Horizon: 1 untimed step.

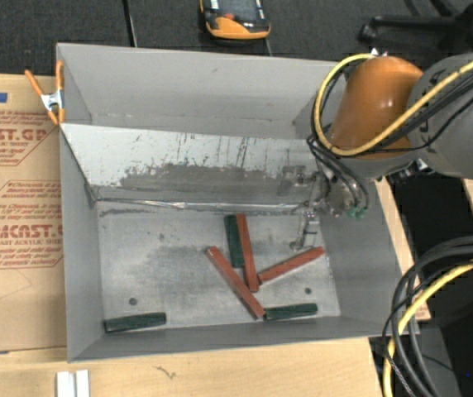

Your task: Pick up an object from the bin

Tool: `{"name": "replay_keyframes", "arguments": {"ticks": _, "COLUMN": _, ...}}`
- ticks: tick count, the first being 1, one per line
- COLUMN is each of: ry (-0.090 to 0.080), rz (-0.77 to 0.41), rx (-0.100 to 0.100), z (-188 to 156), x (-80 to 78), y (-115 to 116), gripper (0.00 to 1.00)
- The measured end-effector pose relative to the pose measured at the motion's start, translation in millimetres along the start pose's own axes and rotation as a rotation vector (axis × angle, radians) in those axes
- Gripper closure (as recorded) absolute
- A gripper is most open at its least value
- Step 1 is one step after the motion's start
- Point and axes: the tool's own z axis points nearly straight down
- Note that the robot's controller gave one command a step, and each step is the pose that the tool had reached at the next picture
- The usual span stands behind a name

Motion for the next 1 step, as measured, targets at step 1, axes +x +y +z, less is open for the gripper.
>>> {"name": "replay_keyframes", "arguments": {"ticks": 1, "ry": 0.0, "rz": 0.0, "rx": 0.0, "z": 0.0, "x": 0.0, "y": 0.0, "gripper": 0.0}}
